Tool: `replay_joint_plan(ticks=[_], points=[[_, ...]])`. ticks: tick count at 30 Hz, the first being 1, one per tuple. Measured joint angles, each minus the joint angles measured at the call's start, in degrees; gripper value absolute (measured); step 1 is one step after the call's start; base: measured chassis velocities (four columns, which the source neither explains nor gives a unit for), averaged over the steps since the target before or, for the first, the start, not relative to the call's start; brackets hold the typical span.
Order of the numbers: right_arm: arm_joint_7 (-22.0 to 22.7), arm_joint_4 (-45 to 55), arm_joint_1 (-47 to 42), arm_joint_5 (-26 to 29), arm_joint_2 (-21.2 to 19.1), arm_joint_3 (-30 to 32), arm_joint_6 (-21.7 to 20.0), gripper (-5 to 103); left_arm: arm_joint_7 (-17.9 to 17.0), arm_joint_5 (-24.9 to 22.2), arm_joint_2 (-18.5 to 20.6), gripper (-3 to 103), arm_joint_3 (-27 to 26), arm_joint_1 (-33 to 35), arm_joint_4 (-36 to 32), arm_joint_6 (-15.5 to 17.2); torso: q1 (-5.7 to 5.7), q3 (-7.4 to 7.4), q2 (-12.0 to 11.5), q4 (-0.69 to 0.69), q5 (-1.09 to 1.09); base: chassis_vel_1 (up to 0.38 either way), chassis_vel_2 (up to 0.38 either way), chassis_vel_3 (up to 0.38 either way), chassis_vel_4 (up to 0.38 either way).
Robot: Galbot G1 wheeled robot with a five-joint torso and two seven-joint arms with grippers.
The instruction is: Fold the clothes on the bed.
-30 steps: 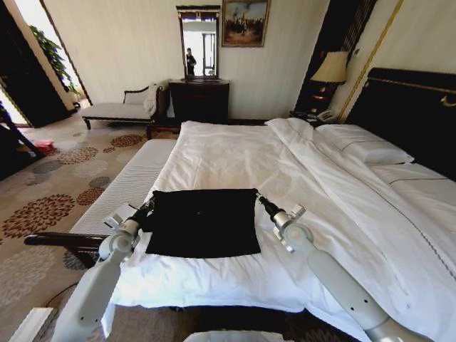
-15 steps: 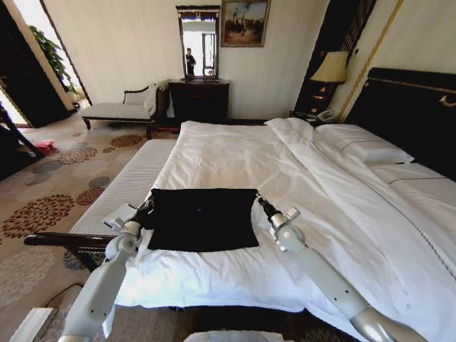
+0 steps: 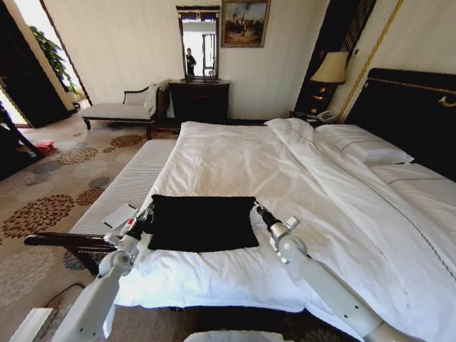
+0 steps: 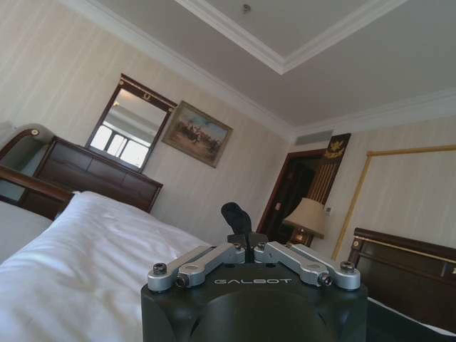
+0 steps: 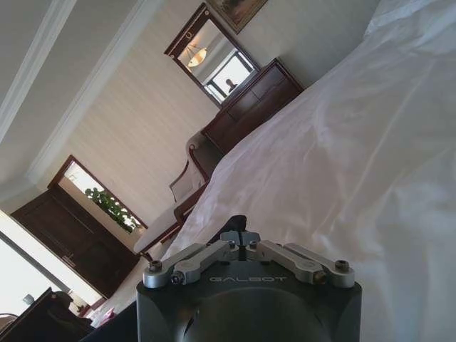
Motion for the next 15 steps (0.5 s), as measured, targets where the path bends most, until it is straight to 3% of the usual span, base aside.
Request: replay_joint_plan(ticks=[7,15], points=[[1.2,7.4,-8.5,-2.0,-2.7,1.8,0.1,0,6.8,-0.7,0.0,0,-1.2,1.7,1.0,0.0,0.00,0.00,0.0,-0.03,-0.01,0.000,0.000,0.000,0.000],[1.8,7.4,-12.4,-4.8,-2.0,1.5,0.1,0,9.9,-0.9,-0.4,0,-0.5,2.5,2.4,0.0,0.00,0.00,0.0,0.00,0.00,0.000,0.000,0.000,0.000]])
